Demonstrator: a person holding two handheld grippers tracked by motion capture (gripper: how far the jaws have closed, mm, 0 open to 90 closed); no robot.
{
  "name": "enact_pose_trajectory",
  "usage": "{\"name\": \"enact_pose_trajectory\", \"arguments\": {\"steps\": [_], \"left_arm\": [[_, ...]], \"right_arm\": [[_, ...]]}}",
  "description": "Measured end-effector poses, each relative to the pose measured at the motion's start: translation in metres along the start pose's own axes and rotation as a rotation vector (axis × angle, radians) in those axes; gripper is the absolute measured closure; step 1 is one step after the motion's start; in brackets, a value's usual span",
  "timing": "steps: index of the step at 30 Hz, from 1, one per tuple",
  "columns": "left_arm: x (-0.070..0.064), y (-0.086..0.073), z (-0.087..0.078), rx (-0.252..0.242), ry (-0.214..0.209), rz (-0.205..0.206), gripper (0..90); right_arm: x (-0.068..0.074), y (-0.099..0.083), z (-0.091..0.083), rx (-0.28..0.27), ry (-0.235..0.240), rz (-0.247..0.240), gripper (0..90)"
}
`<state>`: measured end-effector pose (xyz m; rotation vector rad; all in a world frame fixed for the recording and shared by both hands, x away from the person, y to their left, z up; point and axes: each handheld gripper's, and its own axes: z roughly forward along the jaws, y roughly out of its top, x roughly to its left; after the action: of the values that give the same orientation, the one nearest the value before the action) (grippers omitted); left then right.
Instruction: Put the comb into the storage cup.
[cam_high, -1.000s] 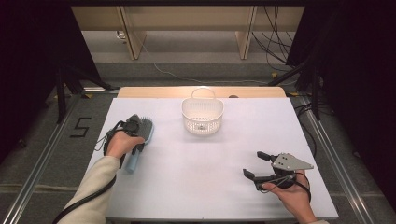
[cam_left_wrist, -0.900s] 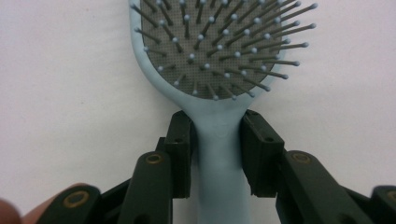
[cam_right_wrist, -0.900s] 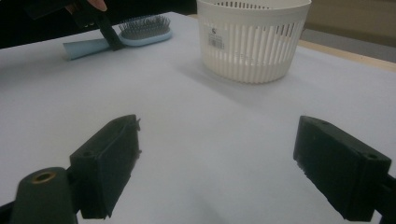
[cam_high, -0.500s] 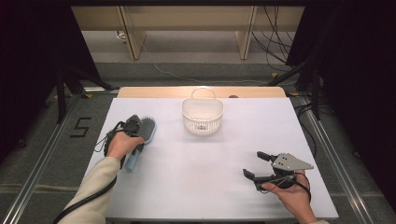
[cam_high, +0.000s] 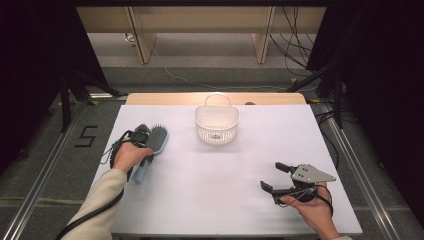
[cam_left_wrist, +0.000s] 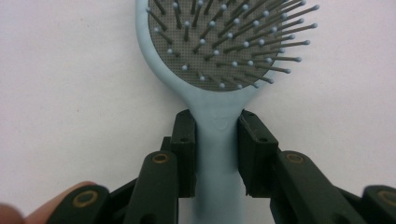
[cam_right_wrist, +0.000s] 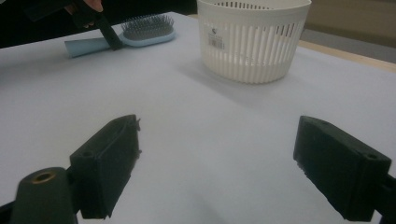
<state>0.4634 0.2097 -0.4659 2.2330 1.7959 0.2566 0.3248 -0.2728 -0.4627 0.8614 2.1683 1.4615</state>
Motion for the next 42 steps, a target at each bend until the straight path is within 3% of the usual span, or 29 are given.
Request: {"name": "enact_pose_trajectory", "arguments": {"steps": [19, 26, 42], "left_arm": [[0.0, -0.004, -0.006, -0.085, -0.032, 0.041, 69.8], [0.0, -0.006, -0.01, -0.145, -0.025, 0.062, 69.8], [0.005, -0.011, -0.017, -0.248, -0.053, 0.056, 69.8]], "right_arm": [[0.0, 0.0, 0.0, -0.004, 0.0, 0.001, 15.2], [0.0, 0.0, -0.001, -0.007, 0.0, 0.002, 15.2], [-0.001, 0.0, -0.001, -0.006, -0.002, 0.003, 15.2]]}}
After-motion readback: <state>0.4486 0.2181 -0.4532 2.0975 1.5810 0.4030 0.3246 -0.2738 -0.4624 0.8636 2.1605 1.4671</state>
